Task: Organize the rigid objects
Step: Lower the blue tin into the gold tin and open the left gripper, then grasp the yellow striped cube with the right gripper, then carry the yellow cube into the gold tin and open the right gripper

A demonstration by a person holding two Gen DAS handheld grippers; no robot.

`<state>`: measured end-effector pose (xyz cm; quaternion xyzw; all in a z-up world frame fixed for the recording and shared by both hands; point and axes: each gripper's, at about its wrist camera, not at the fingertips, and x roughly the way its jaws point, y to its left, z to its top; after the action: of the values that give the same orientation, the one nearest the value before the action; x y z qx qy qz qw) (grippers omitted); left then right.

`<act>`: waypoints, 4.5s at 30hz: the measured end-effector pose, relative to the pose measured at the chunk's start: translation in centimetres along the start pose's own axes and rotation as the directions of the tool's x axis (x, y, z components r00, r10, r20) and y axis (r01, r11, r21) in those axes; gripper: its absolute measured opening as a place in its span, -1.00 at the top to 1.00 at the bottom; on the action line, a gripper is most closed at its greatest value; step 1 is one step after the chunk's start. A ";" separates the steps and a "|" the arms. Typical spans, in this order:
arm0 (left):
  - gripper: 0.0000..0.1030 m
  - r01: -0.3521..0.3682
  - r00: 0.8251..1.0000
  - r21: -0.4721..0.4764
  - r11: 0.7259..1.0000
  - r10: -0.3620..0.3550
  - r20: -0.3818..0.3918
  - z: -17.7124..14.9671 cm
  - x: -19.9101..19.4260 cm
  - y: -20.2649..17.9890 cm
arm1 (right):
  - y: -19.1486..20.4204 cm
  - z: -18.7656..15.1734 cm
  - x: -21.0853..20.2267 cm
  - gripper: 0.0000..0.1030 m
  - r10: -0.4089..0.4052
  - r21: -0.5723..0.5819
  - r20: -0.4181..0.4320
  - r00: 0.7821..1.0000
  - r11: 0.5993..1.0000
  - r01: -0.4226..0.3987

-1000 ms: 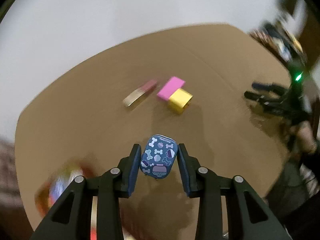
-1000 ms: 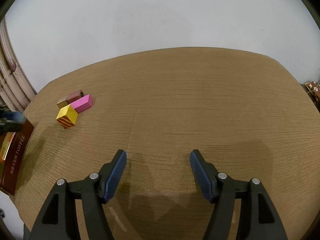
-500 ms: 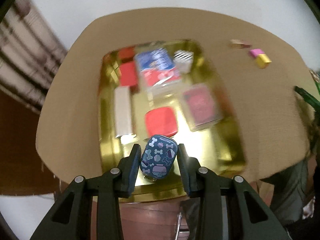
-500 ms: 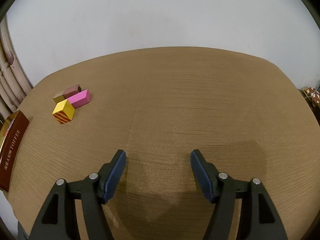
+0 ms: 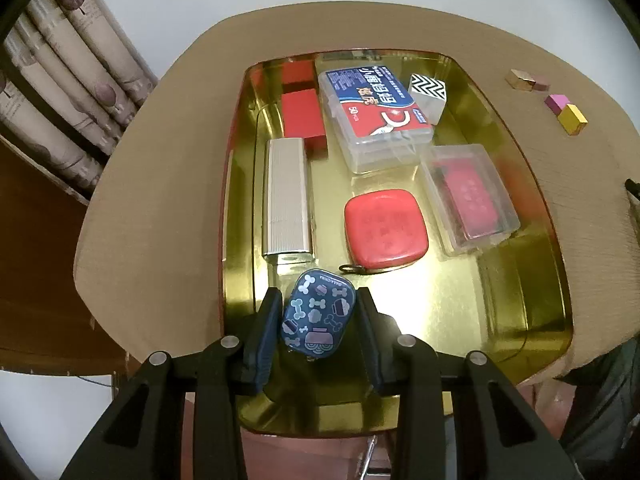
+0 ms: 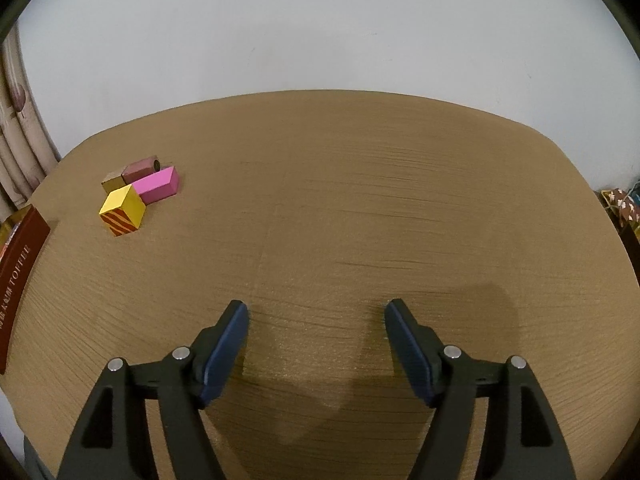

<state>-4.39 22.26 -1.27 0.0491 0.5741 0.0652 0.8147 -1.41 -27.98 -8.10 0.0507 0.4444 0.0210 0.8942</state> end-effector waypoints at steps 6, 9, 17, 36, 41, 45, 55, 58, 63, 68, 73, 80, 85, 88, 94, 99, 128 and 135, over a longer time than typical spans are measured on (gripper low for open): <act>0.21 -0.037 0.999 0.028 0.999 0.036 0.035 -0.3 0.1 -0.6 | 0.0 0.1 0.1 -0.44 0.002 0.000 0.000 1.000 1.000 -0.002; -0.03 -0.058 0.997 0.050 0.997 0.054 0.062 -0.5 -0.2 -1.1 | 0.0 0.0 0.1 -0.44 0.002 0.001 0.000 1.000 1.000 -0.002; -0.13 -0.076 0.981 0.029 0.997 0.069 0.182 -1.1 -3.3 -2.0 | -0.3 0.0 -0.1 -0.44 0.006 0.005 0.002 1.000 1.000 -0.006; -0.56 0.090 0.893 -0.208 0.974 0.013 0.449 -12.5 -12.4 -6.7 | 8.3 2.4 -0.8 -0.44 0.161 -0.107 -0.025 0.987 0.981 -0.163; -0.57 0.056 0.900 -0.215 0.975 0.044 0.433 -13.1 -11.3 -6.3 | 13.6 4.2 0.7 -0.44 0.174 -0.165 -0.011 0.985 0.971 -0.173; -0.58 0.053 0.902 -0.204 0.978 0.040 0.429 -13.2 -10.9 -6.3 | 15.6 5.0 2.4 -0.44 0.155 -0.142 -0.013 0.988 0.978 -0.155; -0.67 0.072 0.920 -0.175 0.982 0.003 0.393 -13.2 -9.7 -6.6 | 17.7 6.9 6.0 0.33 0.123 -0.134 -0.046 0.991 0.983 -0.128; -0.71 0.059 0.927 -0.165 0.984 0.007 0.374 -13.2 -9.3 -6.9 | 18.0 6.9 6.5 0.40 0.120 -0.148 -0.044 0.992 0.981 -0.125; -0.71 0.055 0.927 -0.186 0.981 0.019 0.374 -13.2 -9.4 -6.7 | 18.0 6.4 5.0 0.41 0.164 -0.154 -0.041 0.986 0.974 -0.169; -0.71 0.080 0.932 -0.242 0.967 0.014 0.362 -13.3 -9.3 -5.7 | 22.0 5.9 -1.0 0.41 0.334 -0.225 -0.030 0.942 0.916 -0.332; -0.71 0.096 0.937 -0.283 0.954 0.010 0.349 -13.2 -9.2 -4.7 | 29.2 5.3 -6.5 0.41 0.503 -0.349 -0.104 0.858 0.789 -0.505; -0.72 0.124 0.940 -0.304 0.945 -0.014 0.341 -13.4 -9.0 -3.9 | 36.2 3.1 -5.5 0.41 0.505 -0.451 -0.264 0.822 0.688 -0.568; -0.72 0.150 0.943 -0.314 0.938 -0.040 0.331 -13.3 -8.7 -3.6 | 41.5 2.7 -4.0 0.41 0.496 -0.503 -0.316 0.809 0.636 -0.586; -0.72 0.157 0.945 -0.319 0.935 -0.048 0.325 -13.3 -8.6 -3.5 | 43.1 2.6 -3.1 0.41 0.489 -0.502 -0.357 0.796 0.618 -0.605; -0.72 0.181 0.947 -0.336 0.925 -0.071 0.315 -13.2 -8.3 -3.0 | 46.5 2.6 -0.2 0.41 0.447 -0.508 -0.417 0.791 0.607 -0.611; -0.72 0.200 0.951 -0.353 0.914 -0.094 0.296 -13.0 -7.7 -2.5 | 46.9 2.7 1.5 0.41 0.426 -0.495 -0.429 0.797 0.627 -0.602; -0.72 0.087 0.928 -0.017 0.996 -0.075 0.366 -13.2 -10.4 -11.5 | 6.7 3.4 0.5 0.21 0.008 -0.165 0.086 0.996 0.986 0.007; -0.72 0.109 0.917 0.148 0.983 -0.157 0.366 -8.6 -11.5 -16.5 | 2.1 2.3 2.4 0.21 0.013 -0.020 0.031 0.999 1.000 -0.013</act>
<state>-15.51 4.20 3.92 0.0724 0.4121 -0.0369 0.9075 1.90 -25.86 -8.40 0.0452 0.4298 0.0304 0.9013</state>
